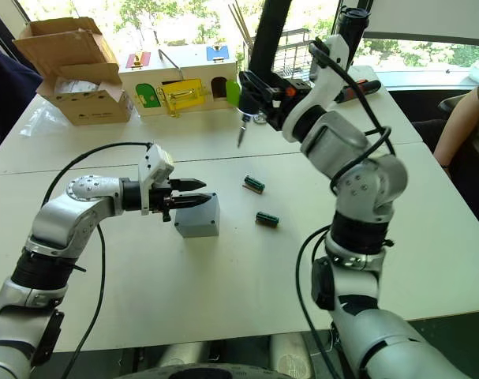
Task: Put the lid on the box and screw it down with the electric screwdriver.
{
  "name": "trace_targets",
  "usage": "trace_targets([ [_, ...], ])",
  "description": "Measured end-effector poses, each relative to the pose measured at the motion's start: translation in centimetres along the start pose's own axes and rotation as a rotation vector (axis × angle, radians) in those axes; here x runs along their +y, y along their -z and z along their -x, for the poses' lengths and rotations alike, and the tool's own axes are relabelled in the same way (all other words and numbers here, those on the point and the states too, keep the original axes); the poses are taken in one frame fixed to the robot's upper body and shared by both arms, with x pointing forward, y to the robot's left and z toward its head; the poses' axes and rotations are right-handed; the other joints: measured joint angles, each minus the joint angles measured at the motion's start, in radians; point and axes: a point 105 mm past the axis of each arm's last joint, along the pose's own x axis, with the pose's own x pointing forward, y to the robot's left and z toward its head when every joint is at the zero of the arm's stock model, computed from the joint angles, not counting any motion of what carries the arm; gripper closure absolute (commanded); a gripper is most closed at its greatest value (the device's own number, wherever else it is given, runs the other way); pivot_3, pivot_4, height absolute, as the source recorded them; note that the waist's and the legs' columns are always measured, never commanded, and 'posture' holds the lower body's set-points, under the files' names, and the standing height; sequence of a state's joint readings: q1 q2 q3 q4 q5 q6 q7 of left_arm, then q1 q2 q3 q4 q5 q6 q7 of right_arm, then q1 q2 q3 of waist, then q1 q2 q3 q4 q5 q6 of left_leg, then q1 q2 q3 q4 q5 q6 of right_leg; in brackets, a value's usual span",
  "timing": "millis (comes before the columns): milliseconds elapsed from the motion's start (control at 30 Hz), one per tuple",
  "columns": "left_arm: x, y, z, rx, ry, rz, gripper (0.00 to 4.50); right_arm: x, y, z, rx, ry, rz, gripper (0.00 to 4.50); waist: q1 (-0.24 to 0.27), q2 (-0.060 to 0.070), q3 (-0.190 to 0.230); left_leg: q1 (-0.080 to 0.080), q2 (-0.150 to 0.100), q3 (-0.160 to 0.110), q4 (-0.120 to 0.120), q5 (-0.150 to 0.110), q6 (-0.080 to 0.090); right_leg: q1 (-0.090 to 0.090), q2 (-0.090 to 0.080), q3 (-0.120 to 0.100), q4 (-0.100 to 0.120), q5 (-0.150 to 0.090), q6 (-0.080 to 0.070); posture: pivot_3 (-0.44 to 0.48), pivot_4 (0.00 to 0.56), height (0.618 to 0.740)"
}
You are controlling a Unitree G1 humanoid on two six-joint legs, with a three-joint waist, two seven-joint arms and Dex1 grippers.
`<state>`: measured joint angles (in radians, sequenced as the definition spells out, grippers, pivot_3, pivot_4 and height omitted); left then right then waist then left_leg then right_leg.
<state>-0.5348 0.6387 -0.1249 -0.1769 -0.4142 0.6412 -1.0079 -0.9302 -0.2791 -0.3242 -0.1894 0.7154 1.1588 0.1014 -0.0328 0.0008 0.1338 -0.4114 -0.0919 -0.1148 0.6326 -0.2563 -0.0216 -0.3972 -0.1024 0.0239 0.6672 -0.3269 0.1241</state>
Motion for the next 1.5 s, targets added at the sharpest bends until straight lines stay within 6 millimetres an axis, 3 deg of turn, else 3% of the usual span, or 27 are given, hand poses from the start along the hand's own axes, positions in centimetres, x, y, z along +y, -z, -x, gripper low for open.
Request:
trace_targets([
  [133,-1.2,-1.1,-0.1,0.01,0.096,-0.1,2.63,-3.1,-3.6,3.1,0.106,0.115,0.132,2.66,-0.008,0.002,0.004,0.0,0.0,0.001,-0.002,0.0,0.0,0.0,0.0,-0.001,-0.001,0.0,0.0,0.0,0.15,0.74],
  [200,-1.8,-1.7,-0.2,0.021,0.152,-0.162,2.63,-5.4,-3.6,5.3,0.247,0.203,0.187,2.66,-0.007,0.001,0.005,0.0,0.001,0.001,-0.001,-0.001,0.001,0.001,0.0,-0.001,-0.003,0.0,0.0,0.0,0.15,0.74],
  [267,-2.3,-2.0,-0.3,0.039,0.187,-0.235,2.63,-8.0,-2.1,7.5,0.391,0.292,0.184,2.66,-0.007,0.001,0.005,0.0,0.001,0.002,0.0,-0.002,0.003,0.003,0.0,-0.001,-0.004,0.0,0.0,0.0,0.15,0.74],
  [333,-2.9,-2.1,-0.7,0.043,0.224,-0.284,2.63,-10.6,0.9,9.8,0.568,0.356,0.091,2.66,-0.007,0.001,0.005,0.001,0.001,0.004,0.001,-0.004,0.007,0.004,0.0,0.0,-0.004,0.0,0.0,0.0,0.15,0.74],
  [467,-4.3,-2.3,-1.6,0.022,0.276,-0.302,2.63,-12.2,5.5,12.7,0.797,0.347,-0.066,2.66,-0.013,0.004,0.01,0.001,0.002,0.007,0.0,-0.004,0.008,0.001,0.0,0.002,-0.003,0.0,0.0,0.0,0.15,0.74],
  [600,-4.8,-2.4,-1.8,0.012,0.283,-0.302,2.63,-12.7,6.8,13.7,0.875,0.337,-0.149,2.66,-0.009,0.004,0.012,0.001,0.002,0.007,0.001,-0.003,0.007,0.002,0.001,0.001,-0.003,0.0,0.0,0.0,0.15,0.74],
  [767,-5.8,-2.1,-2.1,-0.004,0.303,-0.251,2.63,-14.2,9.9,14.8,1.012,0.382,-0.265,2.66,-0.001,0.002,0.014,0.0,0.001,0.007,0.006,-0.003,0.007,0.003,0.001,0.001,-0.003,0.0,0.0,0.0,0.15,0.74],
  [1200,-5.9,-1.2,-2.1,-0.004,0.275,-0.155,2.63,-15.6,11.0,13.7,1.062,0.391,-0.261,2.66,0.02,0.0,0.017,0.0,0.001,0.007,0.01,-0.003,0.006,0.004,0.001,0.001,-0.002,0.0,0.0,0.0,0.15,0.74],
  [1267,-5.7,-1.1,-2.0,0.003,0.266,-0.152,2.63,-15.7,11.1,13.7,1.073,0.384,-0.24,1.65,0.021,0.0,0.017,0.0,0.001,0.006,0.011,-0.004,0.006,0.005,0.001,0.0,-0.002,0.0,0.001,0.0,0.15,0.74],
  [1400,-5.5,-0.8,-1.8,0.014,0.247,-0.146,2.63,-15.6,10.9,13.4,1.066,0.349,-0.212,0.18,0.021,0.0,0.017,0.0,0.001,0.006,0.014,-0.004,0.007,0.007,0.001,0.0,-0.002,0.0,0.001,0.0,0.15,0.74],
  [1500,-5.4,-0.8,-1.7,0.019,0.238,-0.146,2.63,-15.7,10.7,13.3,1.065,0.349,-0.185,0.08,0.023,0.0,0.017,0.0,0.001,0.005,0.014,-0.004,0.007,0.007,0.001,0.0,-0.002,0.0,0.001,0.0,0.15,0.74],
])
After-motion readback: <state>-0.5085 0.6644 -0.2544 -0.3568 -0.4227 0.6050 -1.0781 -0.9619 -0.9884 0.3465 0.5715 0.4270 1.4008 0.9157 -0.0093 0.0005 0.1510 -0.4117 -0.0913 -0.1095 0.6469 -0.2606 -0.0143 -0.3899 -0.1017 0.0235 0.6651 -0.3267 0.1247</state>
